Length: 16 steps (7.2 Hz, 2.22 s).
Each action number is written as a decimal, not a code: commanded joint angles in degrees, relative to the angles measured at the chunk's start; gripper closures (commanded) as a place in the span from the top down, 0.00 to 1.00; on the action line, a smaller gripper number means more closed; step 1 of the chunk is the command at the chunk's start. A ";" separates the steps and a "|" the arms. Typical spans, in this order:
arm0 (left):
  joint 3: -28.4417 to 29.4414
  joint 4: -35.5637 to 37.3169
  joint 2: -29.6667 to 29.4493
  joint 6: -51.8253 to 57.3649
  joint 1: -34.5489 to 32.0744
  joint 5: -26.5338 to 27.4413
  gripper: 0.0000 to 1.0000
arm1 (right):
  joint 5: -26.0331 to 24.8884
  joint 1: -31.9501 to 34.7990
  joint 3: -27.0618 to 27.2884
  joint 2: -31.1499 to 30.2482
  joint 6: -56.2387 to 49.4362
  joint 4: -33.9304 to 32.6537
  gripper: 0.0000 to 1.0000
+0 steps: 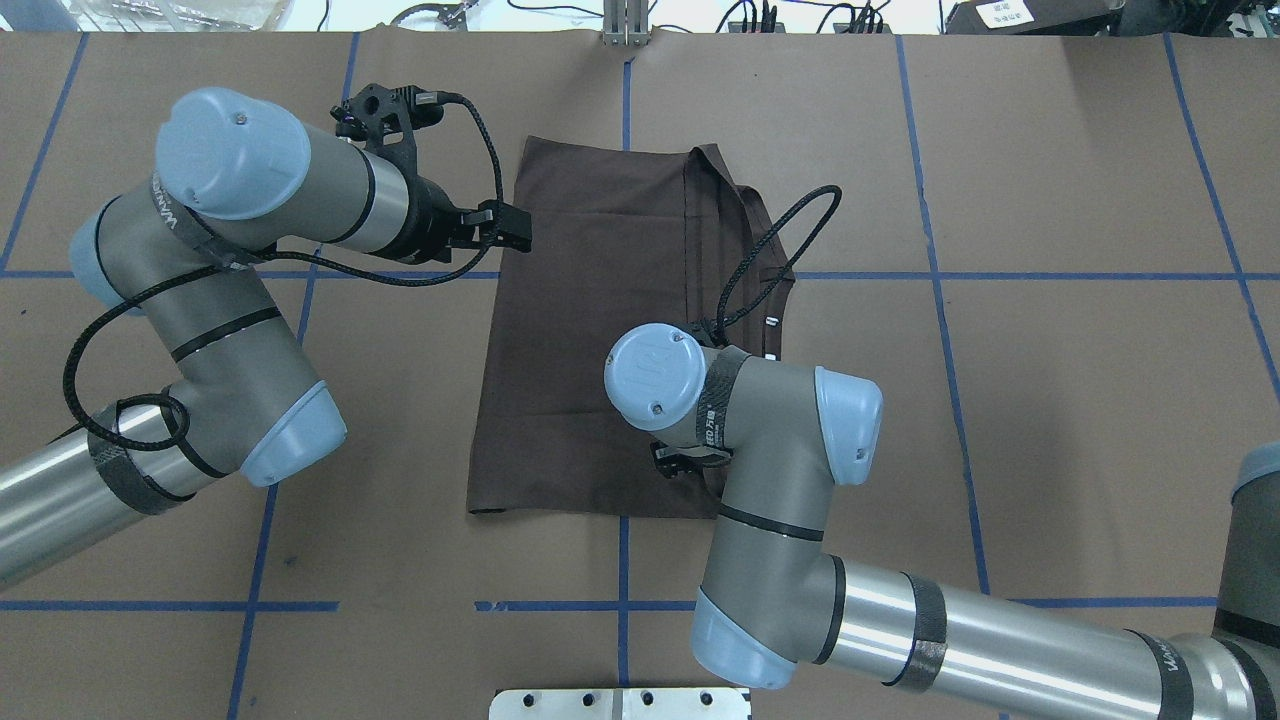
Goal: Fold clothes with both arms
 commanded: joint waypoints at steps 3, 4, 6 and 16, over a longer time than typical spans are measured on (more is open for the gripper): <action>0.69 -0.07 -0.36 -1.22 1.14 0.09 1.00 | 0.83 3.52 4.64 -5.71 -1.58 0.04 1.00; 0.69 -0.07 -0.62 -2.62 1.93 0.09 1.00 | 1.18 5.36 8.33 -10.45 -4.63 0.30 1.00; 0.42 0.11 -0.97 -2.55 1.94 0.09 1.00 | 2.05 9.40 17.64 -18.57 -5.98 0.57 1.00; -0.10 -0.07 -0.36 -1.93 1.50 0.00 1.00 | 5.23 12.76 -18.62 6.56 -5.62 14.38 1.00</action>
